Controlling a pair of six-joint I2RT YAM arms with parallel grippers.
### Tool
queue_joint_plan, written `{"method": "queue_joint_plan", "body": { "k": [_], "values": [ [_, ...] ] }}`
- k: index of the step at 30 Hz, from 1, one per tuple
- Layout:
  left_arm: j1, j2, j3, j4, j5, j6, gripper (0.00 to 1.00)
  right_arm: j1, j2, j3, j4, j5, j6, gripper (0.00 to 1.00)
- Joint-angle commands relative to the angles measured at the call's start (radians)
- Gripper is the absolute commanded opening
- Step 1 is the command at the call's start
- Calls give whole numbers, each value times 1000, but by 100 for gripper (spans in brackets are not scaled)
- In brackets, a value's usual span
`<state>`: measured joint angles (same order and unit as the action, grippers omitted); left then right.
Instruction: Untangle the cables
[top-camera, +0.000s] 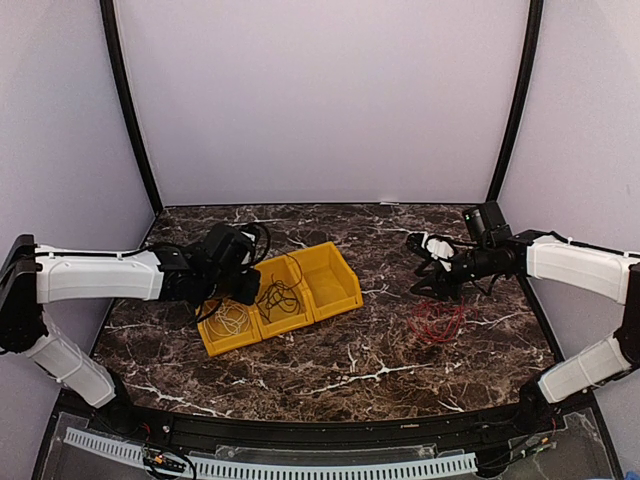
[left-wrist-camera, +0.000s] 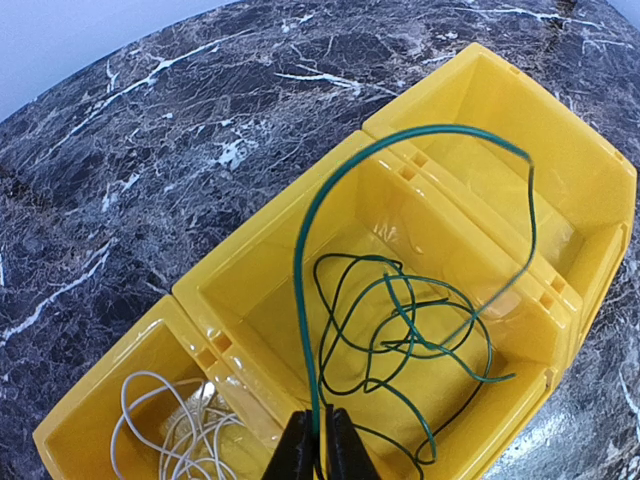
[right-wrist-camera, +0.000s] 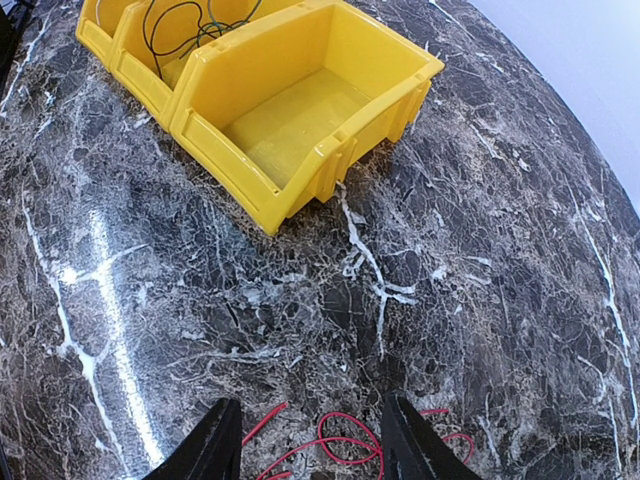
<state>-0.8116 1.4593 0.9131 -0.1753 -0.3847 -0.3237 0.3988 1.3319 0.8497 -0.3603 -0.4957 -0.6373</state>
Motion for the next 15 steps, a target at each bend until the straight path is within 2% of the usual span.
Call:
{"method": "queue_joint_plan", "body": {
  "k": [1,6,11,15],
  "values": [
    [3,33,44,-98,1,-23,14,-3,6,2,1,3,-9,50],
    [4,50,122,-168,-19,-30,31,-2,4,0,-2,5,-9,50],
    [3,-23,137,-150,5,-5,46,-2,9,0,-2,6,-11,50],
    [3,-42,153,-143,7,-6,52,-2,15,3,-3,6,-13,50]
  ]
}}
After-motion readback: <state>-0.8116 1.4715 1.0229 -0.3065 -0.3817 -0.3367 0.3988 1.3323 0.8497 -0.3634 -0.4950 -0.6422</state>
